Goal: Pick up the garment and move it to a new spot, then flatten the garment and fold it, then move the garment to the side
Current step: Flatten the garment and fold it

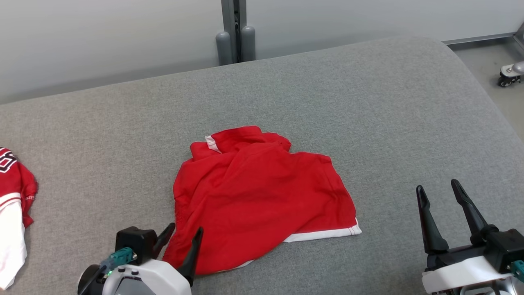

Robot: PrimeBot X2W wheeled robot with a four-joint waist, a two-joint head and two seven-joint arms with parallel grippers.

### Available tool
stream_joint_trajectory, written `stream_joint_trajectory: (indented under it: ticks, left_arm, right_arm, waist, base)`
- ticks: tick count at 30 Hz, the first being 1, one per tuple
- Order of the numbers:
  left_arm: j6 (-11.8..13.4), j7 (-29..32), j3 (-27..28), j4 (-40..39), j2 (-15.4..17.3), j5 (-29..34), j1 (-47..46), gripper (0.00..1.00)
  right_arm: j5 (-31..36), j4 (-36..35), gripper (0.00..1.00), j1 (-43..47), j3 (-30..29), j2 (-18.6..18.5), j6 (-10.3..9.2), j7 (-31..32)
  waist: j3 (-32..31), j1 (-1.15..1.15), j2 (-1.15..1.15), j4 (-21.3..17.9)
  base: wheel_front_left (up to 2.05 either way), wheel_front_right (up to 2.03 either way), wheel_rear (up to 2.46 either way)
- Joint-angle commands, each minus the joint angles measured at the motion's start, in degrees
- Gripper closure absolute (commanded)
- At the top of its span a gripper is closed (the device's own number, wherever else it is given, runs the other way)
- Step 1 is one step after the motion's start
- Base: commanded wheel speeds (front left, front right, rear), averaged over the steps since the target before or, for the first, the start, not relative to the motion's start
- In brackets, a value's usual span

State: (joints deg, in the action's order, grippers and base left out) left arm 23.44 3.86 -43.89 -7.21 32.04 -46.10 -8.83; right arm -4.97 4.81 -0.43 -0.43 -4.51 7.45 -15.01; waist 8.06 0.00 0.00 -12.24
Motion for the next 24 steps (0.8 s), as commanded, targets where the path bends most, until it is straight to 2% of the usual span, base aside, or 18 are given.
stream_joint_trajectory:
  ticks: [1,5,7,8,14,24]
  left_arm:
    - [0.06,0.07,-0.25,0.89,-0.02,0.04,-0.10,0.62]
    - [-0.30,-0.17,-0.64,2.52,-0.86,0.28,-0.87,0.69]
    - [-0.78,-0.42,-0.87,3.95,-1.42,0.25,-1.40,0.84]
    - [-0.99,-0.37,-1.11,4.84,-1.36,0.69,-1.79,1.00]
    - [-2.11,-0.09,-2.00,8.64,-2.34,1.30,-3.77,1.00]
    - [-2.55,-2.46,0.21,13.13,-4.43,2.42,-10.19,1.00]
  right_arm:
    - [0.07,-0.09,0.00,-0.28,0.08,-0.55,0.07,-0.26]
    - [-0.03,0.09,0.00,-0.51,0.32,-0.58,0.07,-0.26]
    - [-0.09,0.11,0.00,-0.65,0.48,-0.55,0.07,-0.26]
    - [-0.14,0.14,0.00,-0.70,0.53,-0.52,0.07,-0.26]
    - [-0.33,0.32,0.00,-0.96,0.58,-0.34,0.07,-0.26]
    - [-0.46,0.14,0.00,-1.68,0.29,0.08,0.07,-0.26]
  waist:
    - [0.17,0.00,0.00,0.05]
    - [0.42,0.00,0.00,-0.19]
    - [0.60,0.00,0.00,-0.52]
    - [0.68,0.00,0.00,-0.73]
    - [1.14,0.00,0.00,-2.09]
    - [2.72,0.00,0.00,-3.52]
  base:
    - [0.00,0.00,0.00]
    - [0.00,0.00,0.00]
    - [0.00,0.00,0.00]
    - [0.00,0.00,0.00]
    - [0.00,0.00,0.00]
    - [0.00,0.00,0.00]
